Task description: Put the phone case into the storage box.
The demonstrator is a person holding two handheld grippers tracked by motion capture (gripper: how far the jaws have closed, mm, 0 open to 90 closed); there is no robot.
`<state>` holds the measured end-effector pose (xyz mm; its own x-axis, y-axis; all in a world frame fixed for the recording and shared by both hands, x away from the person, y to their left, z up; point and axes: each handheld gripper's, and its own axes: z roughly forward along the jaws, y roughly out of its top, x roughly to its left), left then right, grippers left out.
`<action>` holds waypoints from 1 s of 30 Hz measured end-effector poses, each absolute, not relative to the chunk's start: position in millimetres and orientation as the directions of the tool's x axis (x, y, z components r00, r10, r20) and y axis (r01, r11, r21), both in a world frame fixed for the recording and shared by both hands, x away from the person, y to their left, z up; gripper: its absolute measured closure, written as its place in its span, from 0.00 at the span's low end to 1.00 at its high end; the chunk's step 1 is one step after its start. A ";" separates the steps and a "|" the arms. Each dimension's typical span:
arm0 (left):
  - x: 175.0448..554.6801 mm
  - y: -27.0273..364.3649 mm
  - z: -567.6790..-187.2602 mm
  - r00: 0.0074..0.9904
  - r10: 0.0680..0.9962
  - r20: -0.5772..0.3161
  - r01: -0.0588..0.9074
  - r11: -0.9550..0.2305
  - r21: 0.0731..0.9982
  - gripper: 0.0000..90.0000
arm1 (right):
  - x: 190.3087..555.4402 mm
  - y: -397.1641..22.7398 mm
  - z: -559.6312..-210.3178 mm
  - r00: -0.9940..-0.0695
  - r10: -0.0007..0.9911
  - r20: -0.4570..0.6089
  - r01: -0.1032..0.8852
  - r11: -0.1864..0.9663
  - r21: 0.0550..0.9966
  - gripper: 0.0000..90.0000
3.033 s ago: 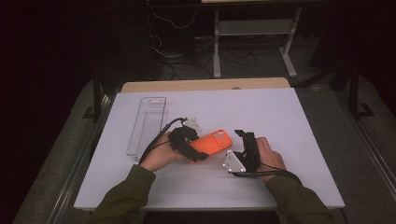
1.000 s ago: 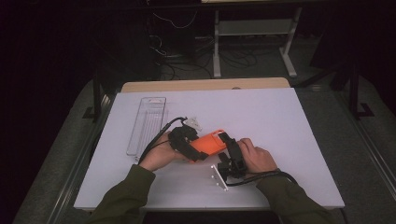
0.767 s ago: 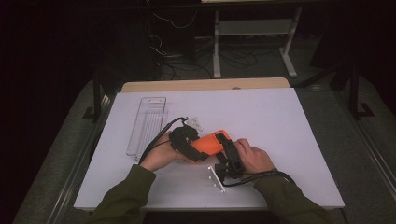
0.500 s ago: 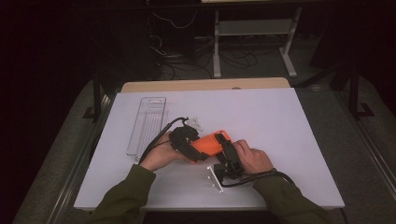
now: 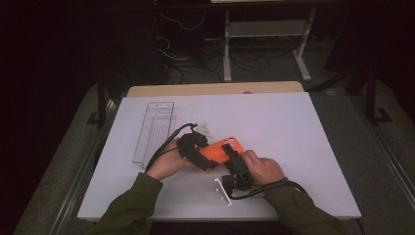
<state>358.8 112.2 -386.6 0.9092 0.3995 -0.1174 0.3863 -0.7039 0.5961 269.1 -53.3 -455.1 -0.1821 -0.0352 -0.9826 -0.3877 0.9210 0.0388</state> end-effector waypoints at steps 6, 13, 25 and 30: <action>358.9 112.5 -386.5 0.907 0.402 -0.122 0.391 -0.702 0.595 0.18 | 267.3 -51.3 -456.4 -0.188 -0.048 -0.981 -0.389 0.921 0.029 0.43; 359.0 112.5 -386.8 0.908 0.400 -0.123 0.390 -0.703 0.594 0.18 | 266.3 -50.2 -458.1 -0.197 -0.063 -0.978 -0.392 0.920 0.020 0.51; 359.0 112.1 -387.3 0.910 0.396 -0.122 0.387 -0.709 0.589 0.18 | 265.3 -49.0 -458.7 -0.220 -0.077 -0.972 -0.397 0.918 0.017 0.62; 358.7 111.7 -387.6 0.909 0.397 -0.125 0.390 -0.708 0.589 0.18 | 265.0 -48.8 -458.2 -0.223 -0.077 -0.972 -0.395 0.918 0.018 0.67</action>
<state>358.7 111.7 -387.6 0.9091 0.3974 -0.1251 0.3904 -0.7080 0.5885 265.0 -48.8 -458.2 -0.2229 -0.0767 -0.9718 -0.3950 0.9185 0.0181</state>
